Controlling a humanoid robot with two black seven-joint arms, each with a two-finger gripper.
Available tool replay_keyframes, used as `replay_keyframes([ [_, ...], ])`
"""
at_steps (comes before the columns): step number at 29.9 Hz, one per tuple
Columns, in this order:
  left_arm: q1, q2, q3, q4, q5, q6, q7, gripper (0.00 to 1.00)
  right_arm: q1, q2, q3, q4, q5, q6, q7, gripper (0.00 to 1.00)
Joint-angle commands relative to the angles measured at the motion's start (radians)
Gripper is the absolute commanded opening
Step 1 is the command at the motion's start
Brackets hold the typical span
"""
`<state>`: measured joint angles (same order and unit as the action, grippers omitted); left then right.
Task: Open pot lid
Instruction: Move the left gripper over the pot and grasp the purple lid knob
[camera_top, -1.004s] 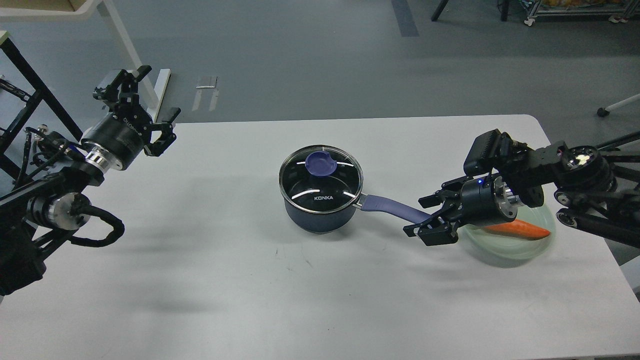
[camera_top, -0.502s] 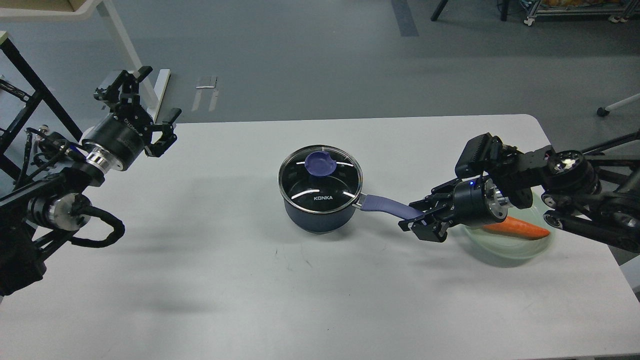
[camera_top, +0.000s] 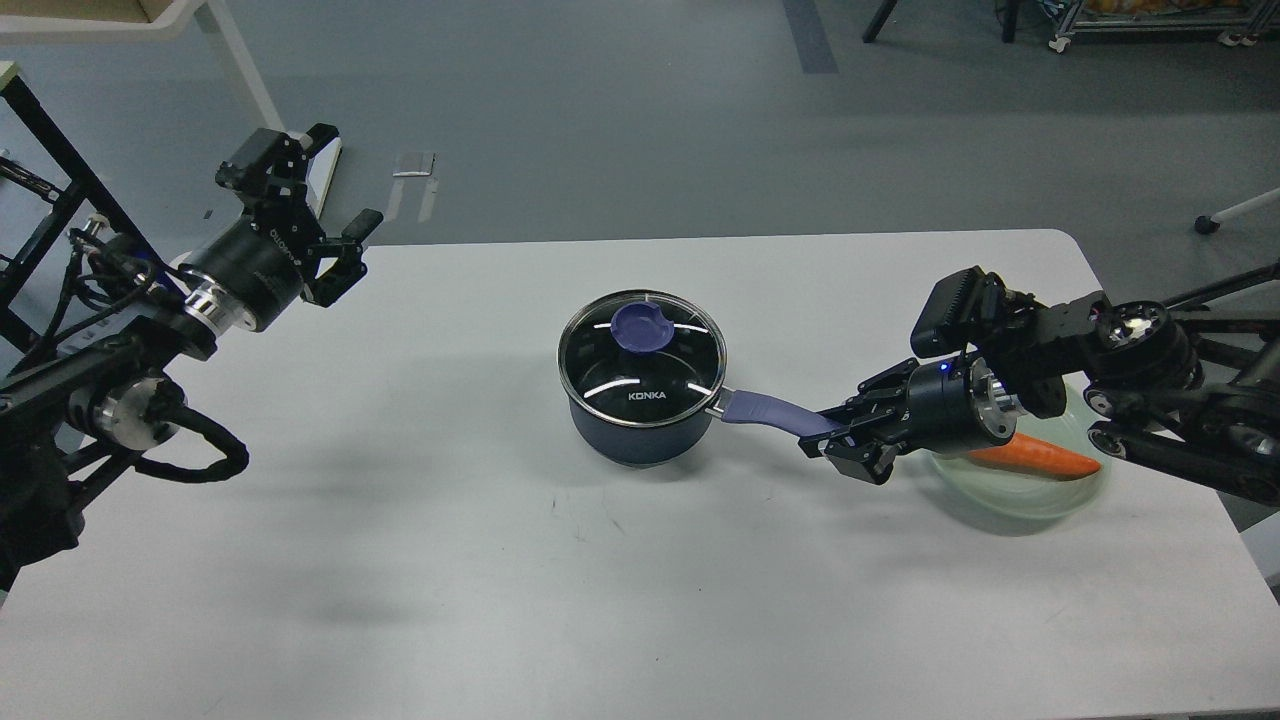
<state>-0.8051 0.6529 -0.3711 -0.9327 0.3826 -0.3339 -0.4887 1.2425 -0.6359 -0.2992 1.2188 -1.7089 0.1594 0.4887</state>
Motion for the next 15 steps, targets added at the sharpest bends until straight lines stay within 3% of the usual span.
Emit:
replay_keyframes([
  [1,-0.071,-0.009,-0.003,-0.001,0.29,-0.002,0.0,0.99,0.0,-0.001,0.0,0.001,0.0,0.0,0.0,0.31],
  [7,-0.163,-0.05,0.0,-0.066,0.776,0.059,0.0,0.99,0.0,-0.001,0.0,0.001,0.0,0.0,0.0,0.31],
  [12,-0.232,-0.12,0.07,-0.118,1.253,0.22,0.0,0.99,0.0,0.001,0.0,0.001,0.0,0.0,0.0,0.31],
  [15,-0.285,-0.156,0.184,-0.113,1.363,0.309,0.0,0.99,0.0,-0.001,0.0,0.001,0.0,0.0,0.0,0.31],
])
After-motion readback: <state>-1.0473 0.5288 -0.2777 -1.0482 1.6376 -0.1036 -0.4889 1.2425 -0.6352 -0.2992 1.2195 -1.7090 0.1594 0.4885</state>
